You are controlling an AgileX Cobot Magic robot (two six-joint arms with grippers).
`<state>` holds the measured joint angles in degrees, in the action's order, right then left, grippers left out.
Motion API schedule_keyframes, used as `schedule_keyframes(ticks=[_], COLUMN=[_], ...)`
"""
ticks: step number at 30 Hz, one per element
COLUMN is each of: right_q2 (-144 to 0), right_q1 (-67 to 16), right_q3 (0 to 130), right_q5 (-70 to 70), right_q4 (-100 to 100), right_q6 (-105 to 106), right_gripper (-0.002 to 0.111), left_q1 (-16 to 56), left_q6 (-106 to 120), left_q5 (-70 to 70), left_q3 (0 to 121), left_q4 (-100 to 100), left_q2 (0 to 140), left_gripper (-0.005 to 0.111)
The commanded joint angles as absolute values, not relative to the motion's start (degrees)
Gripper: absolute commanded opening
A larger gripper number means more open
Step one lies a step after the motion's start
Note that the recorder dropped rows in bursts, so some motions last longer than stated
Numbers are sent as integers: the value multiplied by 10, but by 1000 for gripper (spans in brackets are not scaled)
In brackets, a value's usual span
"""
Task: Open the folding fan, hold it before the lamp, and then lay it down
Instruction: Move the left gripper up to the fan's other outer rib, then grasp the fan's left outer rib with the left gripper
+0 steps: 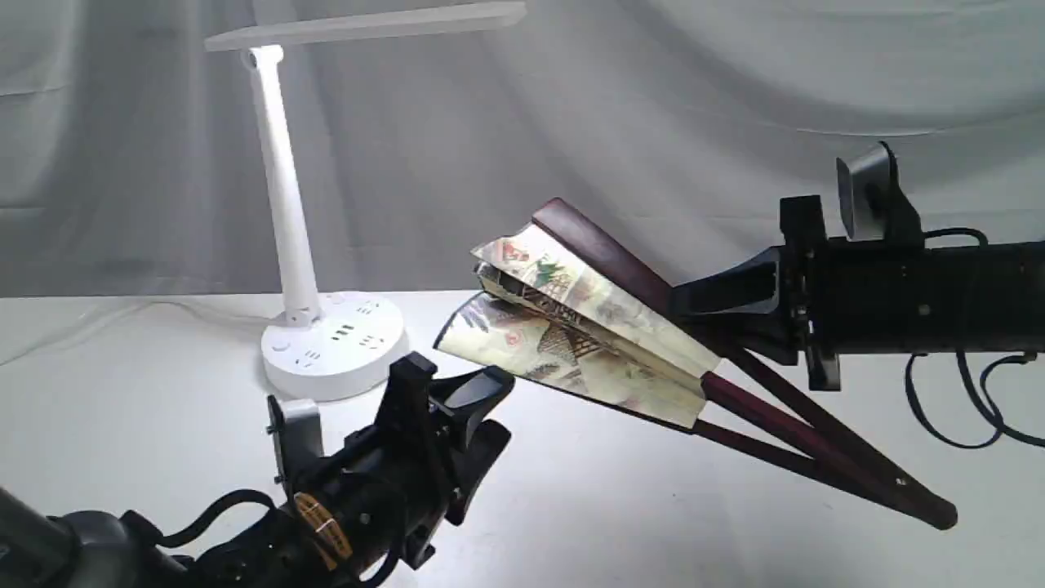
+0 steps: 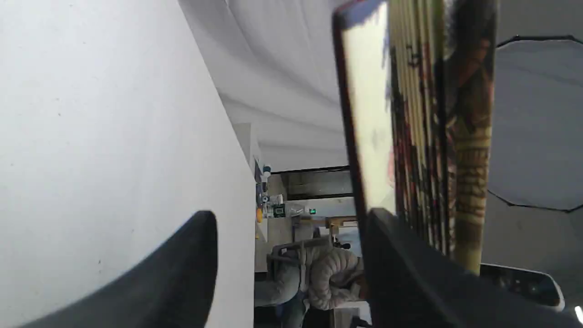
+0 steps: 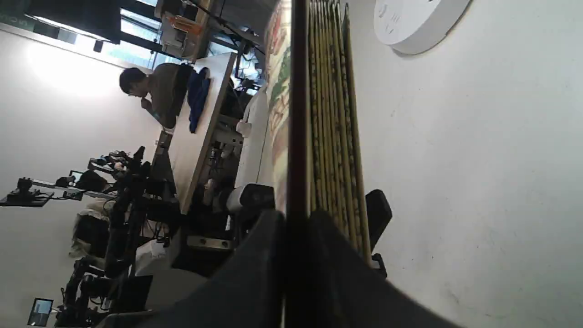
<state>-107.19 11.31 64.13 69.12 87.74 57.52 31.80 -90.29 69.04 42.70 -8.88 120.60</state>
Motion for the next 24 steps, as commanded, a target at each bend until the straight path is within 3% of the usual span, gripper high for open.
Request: schedule_keyframes(ticks=[1, 14, 24], right_q2=[-1063, -1063, -1063], right_q1=[114, 114, 113], right_q3=[638, 638, 638], right_q5=[700, 700, 700], right_q4=[891, 889, 890], right_q6=[582, 587, 591], right_gripper=[0, 0, 0], left_q1=[319, 319, 319], left_q6=[-913, -916, -916], left_q5=[700, 700, 700], left_q3=[444, 503, 503], left_q4=[-75, -117, -117], left_q2=[1208, 1209, 1209], left_gripper=[50, 47, 20])
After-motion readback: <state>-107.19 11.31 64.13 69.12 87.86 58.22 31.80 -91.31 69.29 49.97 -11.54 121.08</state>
